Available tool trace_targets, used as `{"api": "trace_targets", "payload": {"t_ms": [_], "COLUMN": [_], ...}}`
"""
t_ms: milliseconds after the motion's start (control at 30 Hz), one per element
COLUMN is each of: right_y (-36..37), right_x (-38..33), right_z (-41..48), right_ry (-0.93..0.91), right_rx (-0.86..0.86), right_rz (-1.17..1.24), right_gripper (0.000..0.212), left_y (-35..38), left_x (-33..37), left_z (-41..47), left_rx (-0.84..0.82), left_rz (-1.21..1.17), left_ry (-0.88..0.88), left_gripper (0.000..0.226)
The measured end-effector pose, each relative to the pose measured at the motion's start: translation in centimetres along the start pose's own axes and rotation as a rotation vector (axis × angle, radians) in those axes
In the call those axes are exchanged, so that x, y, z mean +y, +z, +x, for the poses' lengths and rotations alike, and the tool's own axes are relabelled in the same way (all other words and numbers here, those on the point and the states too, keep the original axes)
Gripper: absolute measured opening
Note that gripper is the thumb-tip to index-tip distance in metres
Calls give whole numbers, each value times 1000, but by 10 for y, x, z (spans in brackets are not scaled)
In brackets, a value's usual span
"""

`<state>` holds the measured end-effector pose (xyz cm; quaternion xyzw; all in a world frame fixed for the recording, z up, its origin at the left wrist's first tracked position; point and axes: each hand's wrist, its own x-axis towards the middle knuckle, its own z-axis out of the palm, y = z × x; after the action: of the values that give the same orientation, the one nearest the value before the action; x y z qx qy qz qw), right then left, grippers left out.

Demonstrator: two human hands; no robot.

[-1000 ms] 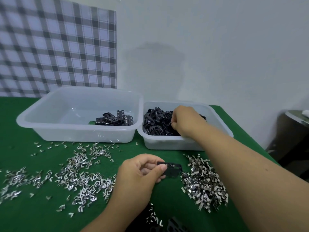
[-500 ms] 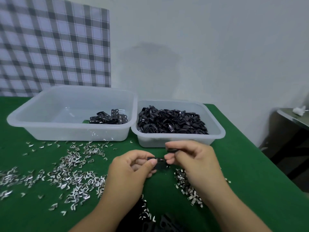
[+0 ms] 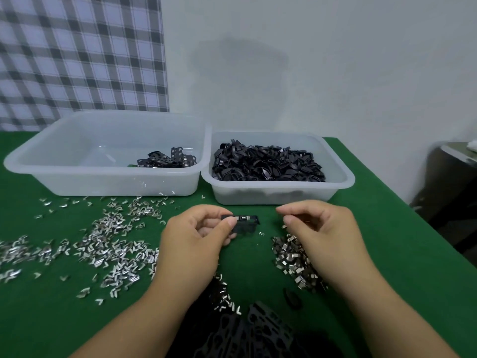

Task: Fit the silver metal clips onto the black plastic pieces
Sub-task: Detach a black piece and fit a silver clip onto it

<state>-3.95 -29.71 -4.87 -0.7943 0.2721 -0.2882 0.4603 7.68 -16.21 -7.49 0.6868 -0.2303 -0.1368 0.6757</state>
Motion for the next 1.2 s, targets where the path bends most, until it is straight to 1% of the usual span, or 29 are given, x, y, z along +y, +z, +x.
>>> {"api": "trace_targets", "payload": {"t_ms": [67,167,233,267,333,367,633,700,833,1000,1100,1200], "right_y": [-10,-27,-34,-35,-33,-32,-26,-26,-21,-8,2,17], "right_x": [-7,-23,-30,-31,-29,-27,-16,-16,-16,-14,-19,-18], "right_z": [-1,-5,-10,-13,-19,-22,-25,-25,-23,-10,2,6], "right_ry": [-26,-58,-80,-95,-115,-117,-150,-165,-147,-80,-5,65], "right_rx": [-96,-411,-612,-686,-776,-793,-713,-696,-570,-311,-203,-94], "right_rz": [-118,-338,-495,-569,-677,-697,-679,-643,-412,-257,50,319], "right_gripper": [21,20,25,29,36,37,25,22,20,20,21,16], "left_y": [0,-1,0,0,0,0,0,0,1,0,0,-1], "left_x": [0,-2,-3,-2,-2,-3,-6,-6,-6,-4,-4,-3], "left_z": [0,1,1,1,1,1,3,3,3,2,3,3], "left_rx": [2,4,5,5,4,5,1,0,0,2,25,34], "left_rz": [0,4,4,3,4,5,-4,-8,-19,-40,-68,-93], "left_ry": [0,2,5,6,11,15,17,19,19,15,1,-18], "left_gripper": [12,11,11,11,12,12,10,10,11,10,10,10]}}
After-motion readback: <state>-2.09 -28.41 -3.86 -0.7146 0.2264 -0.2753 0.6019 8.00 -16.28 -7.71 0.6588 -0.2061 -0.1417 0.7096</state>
